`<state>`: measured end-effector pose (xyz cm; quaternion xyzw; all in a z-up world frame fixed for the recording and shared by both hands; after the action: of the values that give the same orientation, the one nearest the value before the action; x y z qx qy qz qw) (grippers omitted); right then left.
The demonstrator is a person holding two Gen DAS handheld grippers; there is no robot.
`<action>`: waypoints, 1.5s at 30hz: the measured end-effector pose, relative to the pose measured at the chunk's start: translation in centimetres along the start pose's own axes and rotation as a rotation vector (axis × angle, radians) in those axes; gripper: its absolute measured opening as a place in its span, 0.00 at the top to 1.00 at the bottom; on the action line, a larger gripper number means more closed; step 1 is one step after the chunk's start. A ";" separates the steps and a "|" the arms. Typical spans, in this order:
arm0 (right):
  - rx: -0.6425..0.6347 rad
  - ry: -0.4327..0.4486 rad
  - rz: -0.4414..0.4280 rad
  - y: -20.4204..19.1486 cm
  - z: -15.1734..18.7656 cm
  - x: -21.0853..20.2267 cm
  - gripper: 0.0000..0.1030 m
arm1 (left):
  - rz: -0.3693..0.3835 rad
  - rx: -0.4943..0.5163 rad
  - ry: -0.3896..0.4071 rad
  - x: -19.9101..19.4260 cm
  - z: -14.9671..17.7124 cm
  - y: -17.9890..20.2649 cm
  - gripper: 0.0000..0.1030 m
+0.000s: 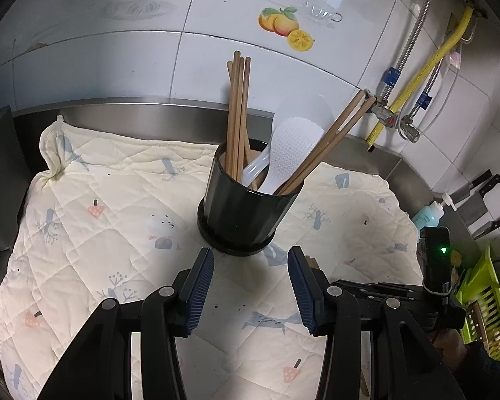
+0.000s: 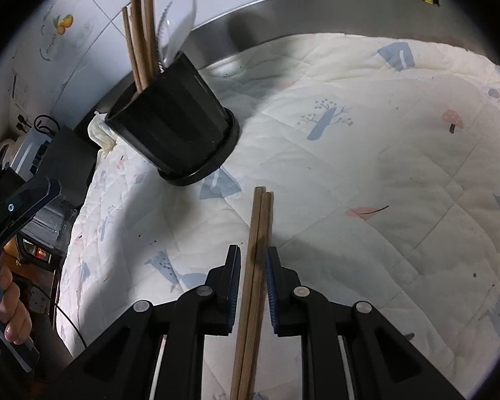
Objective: Organize utensils
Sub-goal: 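Close the right tool on a chopstick while the left tool closes on another chopstick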
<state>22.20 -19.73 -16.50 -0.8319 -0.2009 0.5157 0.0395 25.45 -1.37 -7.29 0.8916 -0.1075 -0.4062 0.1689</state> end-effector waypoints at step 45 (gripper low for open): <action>-0.038 -0.029 0.086 1.8 1.2 -0.1 0.90 | 0.094 0.059 -0.161 6.0 3.6 4.5 0.52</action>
<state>21.68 -21.63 -17.44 -0.8328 -0.1751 0.5251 -0.0015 26.32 -8.26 -11.87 0.8545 -0.1742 -0.4650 0.1524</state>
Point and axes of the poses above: each gripper's, at about its wrist camera, not at the fingertips, and x roughly the way its jaws point, y to its right, z to its underside, the point moved 8 cm from there along x, roughly the way its jaws point, and after that the axes turned 7 degrees about -x, right-handed, at the moved point
